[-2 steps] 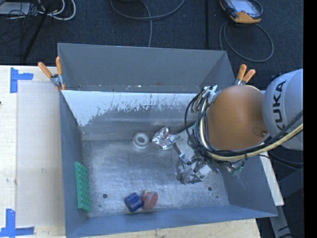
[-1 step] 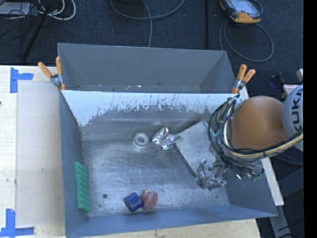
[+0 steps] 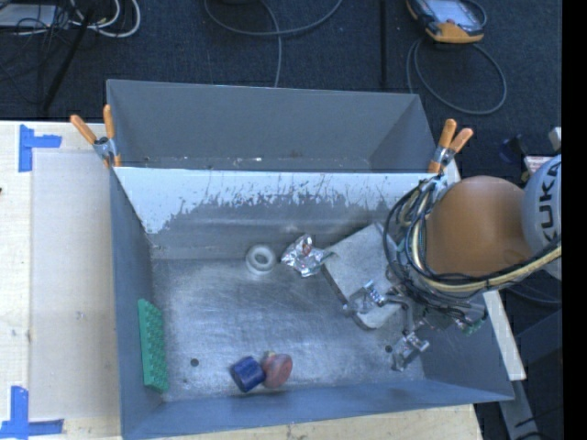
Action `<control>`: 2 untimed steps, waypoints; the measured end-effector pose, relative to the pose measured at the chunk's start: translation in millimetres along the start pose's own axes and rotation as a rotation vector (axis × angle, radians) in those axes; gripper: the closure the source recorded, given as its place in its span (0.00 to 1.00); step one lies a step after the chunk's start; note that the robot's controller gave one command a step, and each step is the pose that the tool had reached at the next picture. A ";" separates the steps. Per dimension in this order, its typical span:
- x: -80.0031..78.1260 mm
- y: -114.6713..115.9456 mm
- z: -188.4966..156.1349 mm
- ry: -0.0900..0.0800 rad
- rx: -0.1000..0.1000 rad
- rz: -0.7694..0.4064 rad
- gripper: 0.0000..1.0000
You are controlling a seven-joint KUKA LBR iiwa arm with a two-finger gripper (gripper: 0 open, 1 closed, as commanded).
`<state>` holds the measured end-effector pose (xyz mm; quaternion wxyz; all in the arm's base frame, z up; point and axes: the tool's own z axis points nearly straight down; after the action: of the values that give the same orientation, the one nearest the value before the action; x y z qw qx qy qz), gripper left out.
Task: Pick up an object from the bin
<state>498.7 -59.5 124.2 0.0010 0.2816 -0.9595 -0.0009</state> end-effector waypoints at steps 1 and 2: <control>-123.1 16.3 -25.7 -0.011 0.002 0.008 0.00; -137.7 -3.6 39.4 -0.007 0.001 0.055 0.00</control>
Offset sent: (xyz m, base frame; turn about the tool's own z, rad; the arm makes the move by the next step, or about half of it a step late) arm 0.0915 0.0750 0.0241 0.0132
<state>616.4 12.0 84.6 -0.0025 0.2554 -0.9668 -0.0017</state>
